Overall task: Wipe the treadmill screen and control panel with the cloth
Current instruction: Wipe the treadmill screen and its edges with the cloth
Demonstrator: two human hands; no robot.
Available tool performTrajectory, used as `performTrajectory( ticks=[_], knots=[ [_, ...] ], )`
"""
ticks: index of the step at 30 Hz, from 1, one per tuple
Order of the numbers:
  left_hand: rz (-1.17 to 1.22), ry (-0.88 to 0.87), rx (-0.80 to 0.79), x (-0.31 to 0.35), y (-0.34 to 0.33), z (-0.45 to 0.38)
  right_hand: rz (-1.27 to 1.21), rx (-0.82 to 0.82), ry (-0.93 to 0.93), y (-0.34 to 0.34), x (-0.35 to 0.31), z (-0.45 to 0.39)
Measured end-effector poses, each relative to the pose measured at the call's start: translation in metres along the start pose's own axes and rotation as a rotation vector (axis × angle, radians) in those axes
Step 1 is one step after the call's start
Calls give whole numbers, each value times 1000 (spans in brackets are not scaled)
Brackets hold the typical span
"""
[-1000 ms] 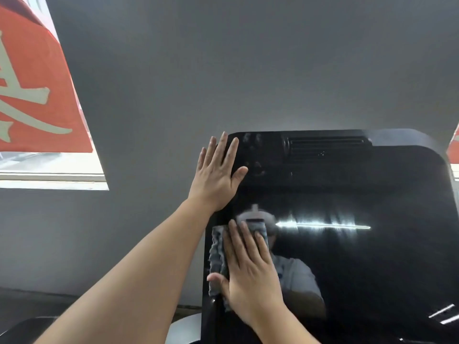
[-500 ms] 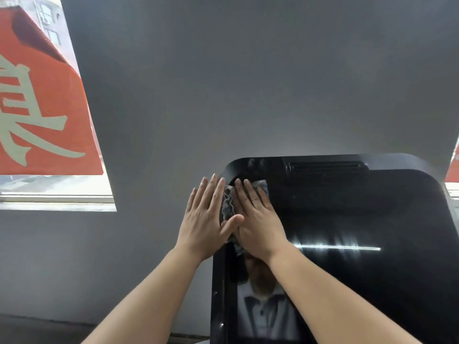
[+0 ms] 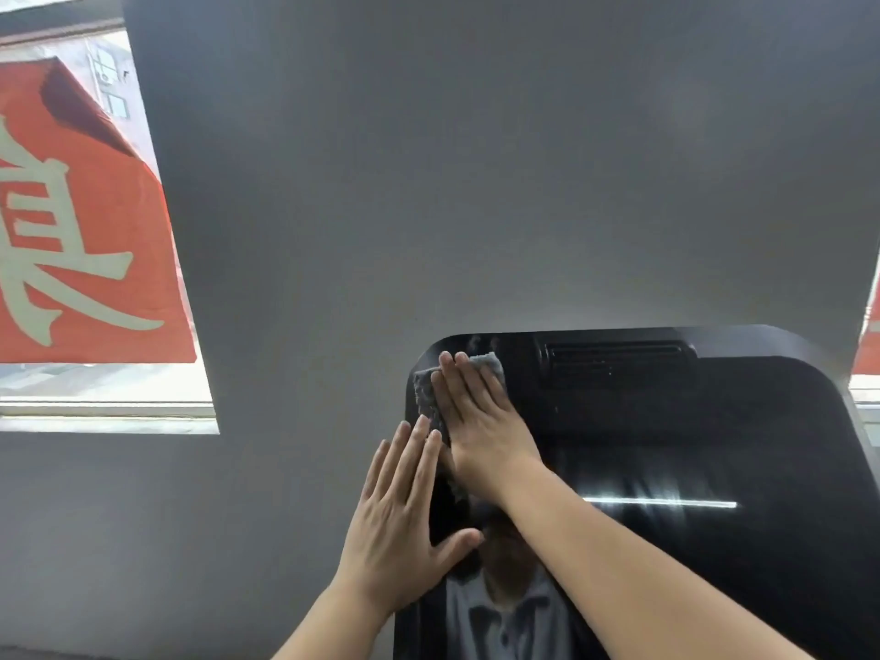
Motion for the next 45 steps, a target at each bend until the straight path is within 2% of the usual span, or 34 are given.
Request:
performTrajectory(
  ticks=[2,5,11,15,22,26,34,38,42,45],
  knots=[
    [-51,6,-8,-3,-6,4,18,-77,43,-1,3,0],
    [-99,-5,-18,6,-16,-1,40,-103,49,-5,25,20],
    [-102,-59,22,38,-13,-35,135,-112,193,-2,87,66],
    [-126,-72,22,49,-13,-59,136,-72,208,5,141,95],
    [-253,77,30,30,-15,-87,182,-39,17,6,234,153],
    [-316,81,22,29,-17,-89,193,-16,-203,7,281,180],
    [-313,67,31,30,-17,-87,142,45,-533,3,298,197],
    [-313,45,59,29,-16,-88,191,58,-552,7,301,186],
    [-284,53,59,30,-16,-87,255,-90,-534,9,305,204],
    [-227,56,69,29,-17,-87,266,-142,-509,4,298,233]
  ],
)
Point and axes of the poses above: each hand's wrist, its own z-axis away from the middle knuckle, its own y-axis out of the back of the hand, x = y × z, the point moved 8 cm from there along -z, towards the middle knuckle, and after that the axes turned 4 degrees about -x, right-handed, at the moved point
